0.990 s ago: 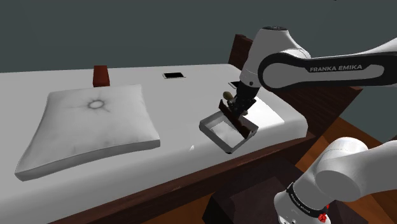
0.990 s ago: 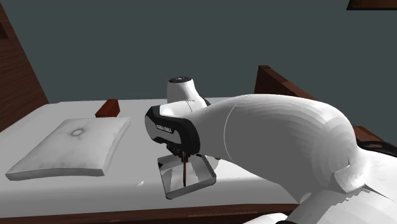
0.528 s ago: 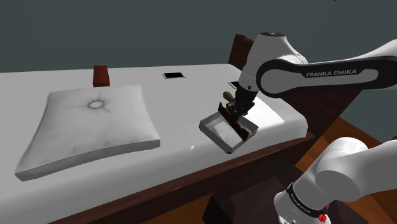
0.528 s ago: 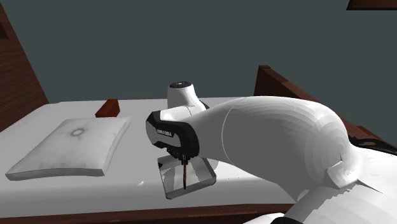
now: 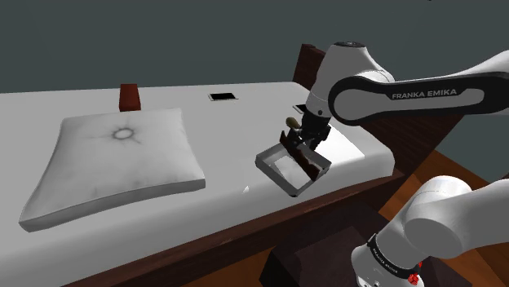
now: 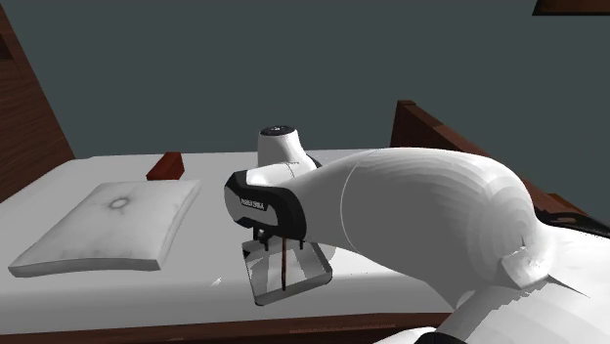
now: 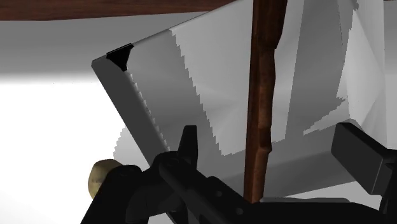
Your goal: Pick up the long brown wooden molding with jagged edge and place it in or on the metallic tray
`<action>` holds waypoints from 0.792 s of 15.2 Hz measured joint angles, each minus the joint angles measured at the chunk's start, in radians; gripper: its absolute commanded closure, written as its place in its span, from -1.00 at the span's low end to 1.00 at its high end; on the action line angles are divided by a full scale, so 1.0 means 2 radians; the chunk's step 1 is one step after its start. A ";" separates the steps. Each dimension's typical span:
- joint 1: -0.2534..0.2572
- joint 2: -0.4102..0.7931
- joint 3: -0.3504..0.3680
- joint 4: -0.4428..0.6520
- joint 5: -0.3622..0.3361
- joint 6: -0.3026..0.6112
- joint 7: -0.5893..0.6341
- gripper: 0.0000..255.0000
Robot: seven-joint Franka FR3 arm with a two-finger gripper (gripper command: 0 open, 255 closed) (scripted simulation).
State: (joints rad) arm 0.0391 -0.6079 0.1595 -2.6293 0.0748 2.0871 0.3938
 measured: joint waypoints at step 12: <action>0.000 -0.021 -0.004 0.050 -0.002 -0.070 0.000 -1.00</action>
